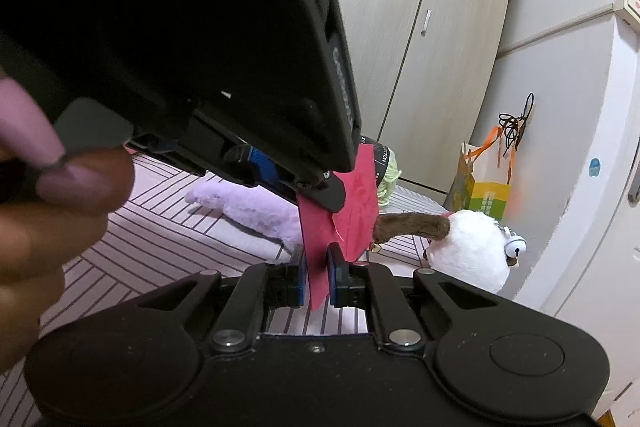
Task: Organize soft objects
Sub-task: 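Lift the pink card and carry it over the pink box with the right gripper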
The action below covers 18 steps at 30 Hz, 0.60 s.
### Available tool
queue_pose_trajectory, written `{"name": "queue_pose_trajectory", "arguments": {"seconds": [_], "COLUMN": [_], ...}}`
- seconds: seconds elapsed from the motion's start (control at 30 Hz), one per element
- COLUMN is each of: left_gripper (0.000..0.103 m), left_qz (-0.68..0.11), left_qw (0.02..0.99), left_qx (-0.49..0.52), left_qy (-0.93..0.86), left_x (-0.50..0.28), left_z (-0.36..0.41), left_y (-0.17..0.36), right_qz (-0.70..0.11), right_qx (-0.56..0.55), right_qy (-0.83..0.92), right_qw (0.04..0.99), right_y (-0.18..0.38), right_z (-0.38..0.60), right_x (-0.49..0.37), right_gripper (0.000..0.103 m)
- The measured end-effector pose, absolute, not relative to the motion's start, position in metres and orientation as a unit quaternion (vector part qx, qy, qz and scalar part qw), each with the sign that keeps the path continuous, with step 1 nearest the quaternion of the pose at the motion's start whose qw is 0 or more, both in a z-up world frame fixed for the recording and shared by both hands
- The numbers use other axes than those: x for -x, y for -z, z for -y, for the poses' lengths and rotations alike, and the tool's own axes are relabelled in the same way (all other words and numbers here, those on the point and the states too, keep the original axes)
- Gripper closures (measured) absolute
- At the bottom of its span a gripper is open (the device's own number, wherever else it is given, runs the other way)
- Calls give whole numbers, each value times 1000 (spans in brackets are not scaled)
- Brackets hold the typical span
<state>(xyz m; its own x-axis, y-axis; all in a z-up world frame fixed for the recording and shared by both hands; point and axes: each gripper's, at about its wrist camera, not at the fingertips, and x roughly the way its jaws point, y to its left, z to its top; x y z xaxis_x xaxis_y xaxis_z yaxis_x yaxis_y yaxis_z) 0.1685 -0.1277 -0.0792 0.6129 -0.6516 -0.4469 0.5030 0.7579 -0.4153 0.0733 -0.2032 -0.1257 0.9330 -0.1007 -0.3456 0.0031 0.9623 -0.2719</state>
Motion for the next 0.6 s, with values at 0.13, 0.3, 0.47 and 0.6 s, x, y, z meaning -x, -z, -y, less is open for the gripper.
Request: {"name": "queue_pose_trajectory", "arguments": {"seconds": [0.13, 0.3, 0.47, 0.6], "left_gripper": [97, 97, 97, 97], "left_qz": [-299, -292, -280, -274], "left_qw": [886, 887, 889, 890], "left_qx": [127, 120, 114, 113], "left_qy": [331, 338, 344, 345], "left_x": [-162, -145, -126, -114], "left_z": [122, 111, 99, 87], "left_y": [74, 61, 46, 30], "right_qz": [-181, -176, -163, -159], "right_qx": [139, 141, 164, 171], "right_qy": [24, 13, 4, -9], "right_qw": [973, 974, 973, 972], "right_y": [122, 111, 97, 82], "right_z": [202, 198, 187, 179], "right_x": [-72, -62, -43, -31], "right_gripper": [91, 91, 91, 91]}}
